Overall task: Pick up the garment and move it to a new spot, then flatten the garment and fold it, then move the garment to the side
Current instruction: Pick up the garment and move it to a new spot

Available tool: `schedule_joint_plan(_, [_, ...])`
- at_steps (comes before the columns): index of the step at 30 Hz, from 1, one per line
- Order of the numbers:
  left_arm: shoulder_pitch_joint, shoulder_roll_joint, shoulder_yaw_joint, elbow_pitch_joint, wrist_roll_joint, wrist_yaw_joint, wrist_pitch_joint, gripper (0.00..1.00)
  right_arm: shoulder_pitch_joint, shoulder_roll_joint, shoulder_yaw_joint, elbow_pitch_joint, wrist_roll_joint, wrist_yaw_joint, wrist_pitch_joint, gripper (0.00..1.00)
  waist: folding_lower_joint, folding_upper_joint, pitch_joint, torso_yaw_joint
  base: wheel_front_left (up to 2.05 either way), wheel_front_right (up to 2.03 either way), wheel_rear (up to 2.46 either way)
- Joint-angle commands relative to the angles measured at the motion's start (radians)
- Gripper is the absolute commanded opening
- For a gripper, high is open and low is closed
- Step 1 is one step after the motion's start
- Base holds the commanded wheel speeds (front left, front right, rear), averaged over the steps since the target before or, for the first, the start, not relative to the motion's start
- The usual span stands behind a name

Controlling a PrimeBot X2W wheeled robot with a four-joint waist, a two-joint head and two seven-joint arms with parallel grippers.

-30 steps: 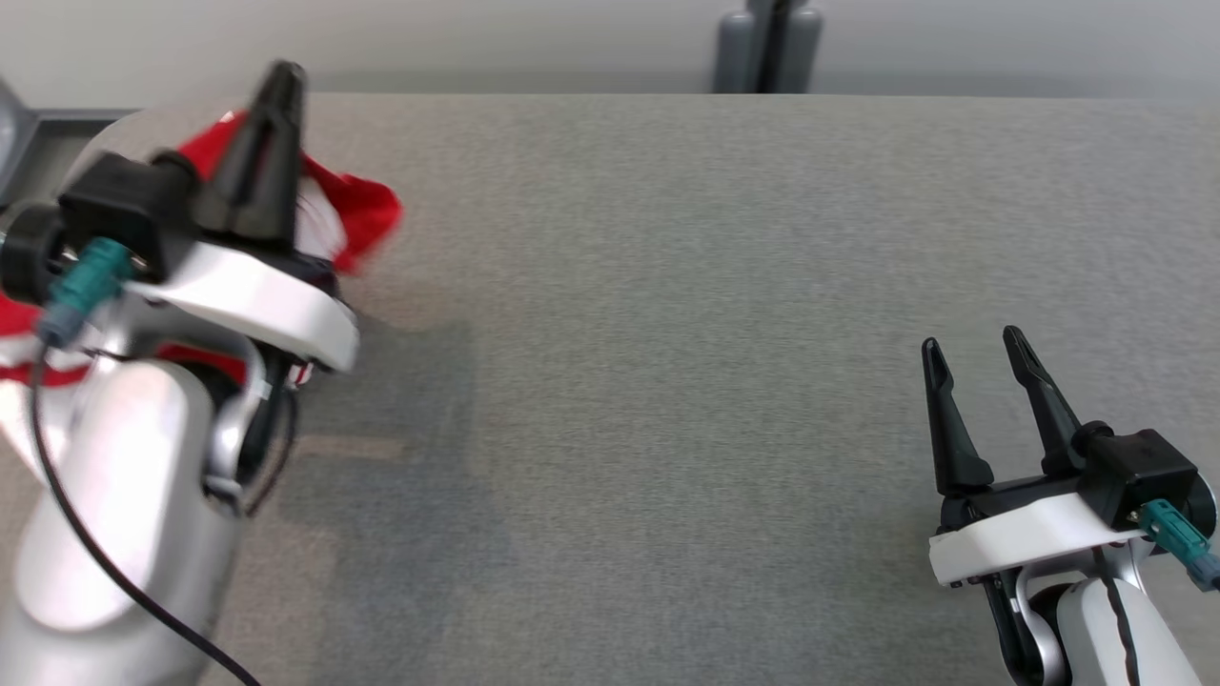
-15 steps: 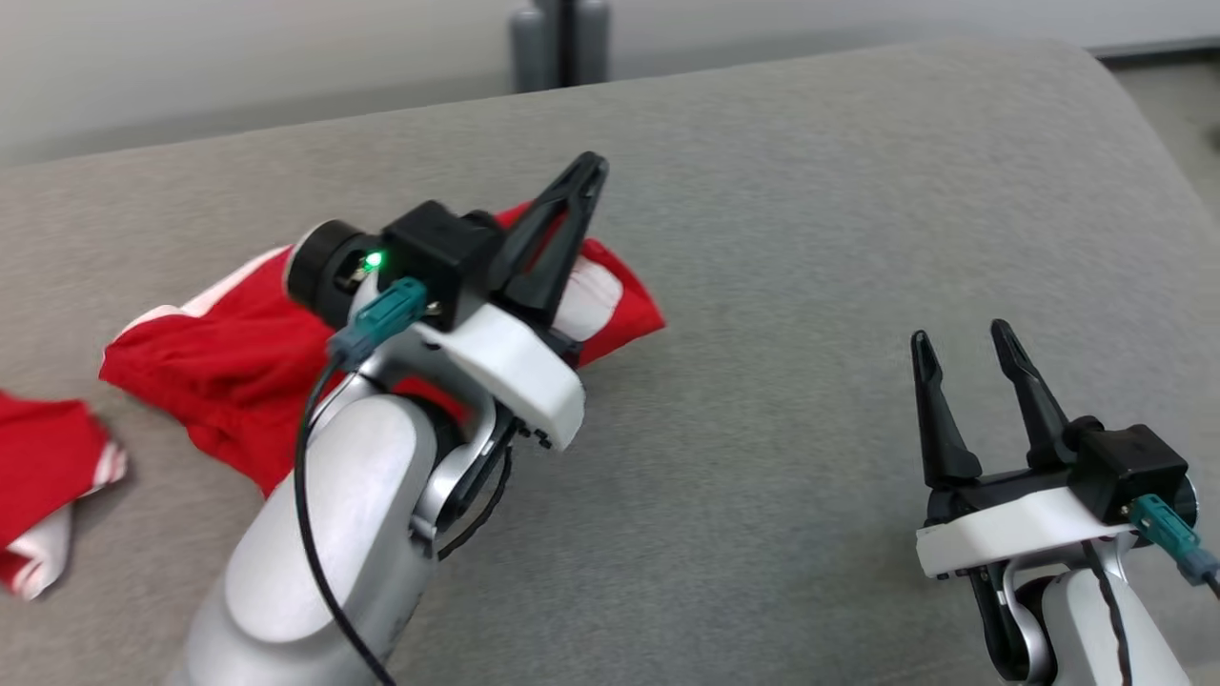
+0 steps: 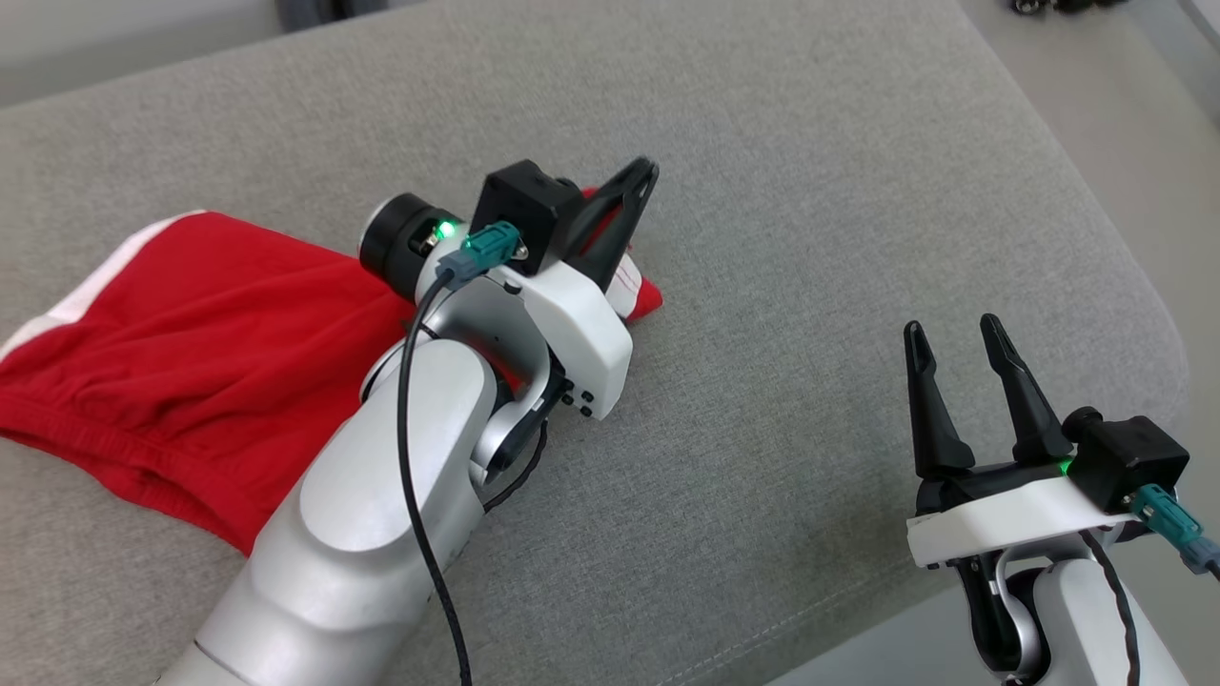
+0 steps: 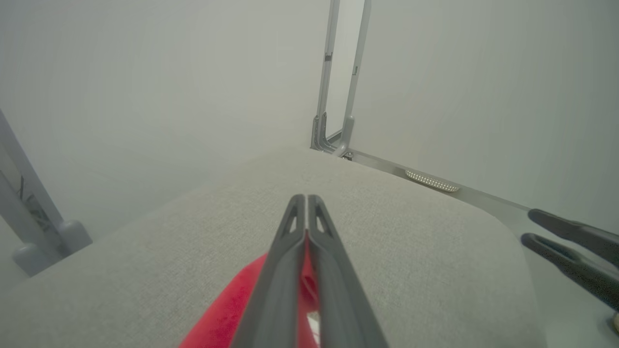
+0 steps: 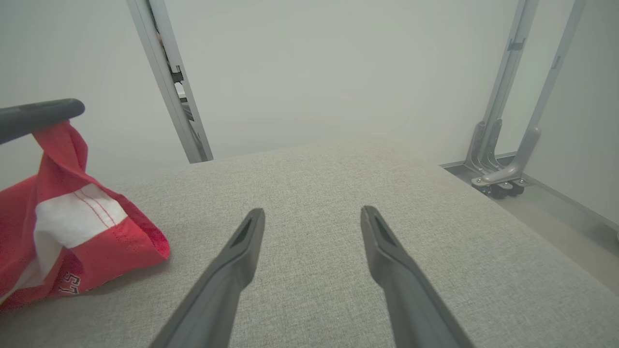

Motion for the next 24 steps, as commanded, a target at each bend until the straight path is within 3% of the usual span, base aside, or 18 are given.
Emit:
schedule_joint_plan(1, [-0.021,0.007,-0.005,0.020,-0.005,-0.008,-0.006,0.00,-0.013,-0.003,-0.001,-0.004,0.008,0.002,-0.007,1.00,0.0000,0.0000,0.037,-0.023,0.00,0.00,0.00])
schedule_joint_plan(2, [-0.023,0.004,-0.015,0.043,-0.014,-0.013,-0.008,0.00,-0.014,-0.003,-0.002,-0.006,0.012,0.002,-0.007,1.00,0.0000,0.0000,0.043,-0.019,0.00,0.00,0.00])
schedule_joint_plan(3, [-0.028,0.001,-0.046,0.087,-0.027,-0.029,-0.036,1.00,-0.019,-0.003,-0.004,-0.006,0.019,0.002,-0.007,1.00,0.0000,0.0000,0.055,0.003,0.00,0.00,0.00])
schedule_joint_plan(7, [-0.031,0.000,-0.104,0.122,-0.044,-0.051,-0.118,1.00,-0.039,-0.004,-0.011,0.004,-0.003,0.002,-0.007,1.00,0.0000,0.0000,0.038,0.090,0.00,0.00,0.00])
schedule_joint_plan(10, [-0.017,0.020,-0.094,0.107,-0.029,-0.026,-0.158,1.00,-0.040,-0.004,-0.018,0.007,-0.020,0.002,-0.007,1.00,0.0000,0.0000,0.022,0.134,0.00,0.00,0.00])
schedule_joint_plan(16, [0.064,0.110,0.005,0.006,-0.032,0.089,-0.244,1.00,-0.030,-0.004,-0.033,0.016,-0.056,0.002,-0.007,1.00,0.0000,0.0000,-0.020,0.233,0.00,0.00,0.00])
schedule_joint_plan(24, [0.239,0.232,0.155,-0.152,-0.079,0.210,-0.297,1.00,-0.011,-0.004,-0.046,0.027,-0.080,0.002,-0.007,1.00,0.0000,0.0000,-0.074,0.297,0.00,0.00,0.00])
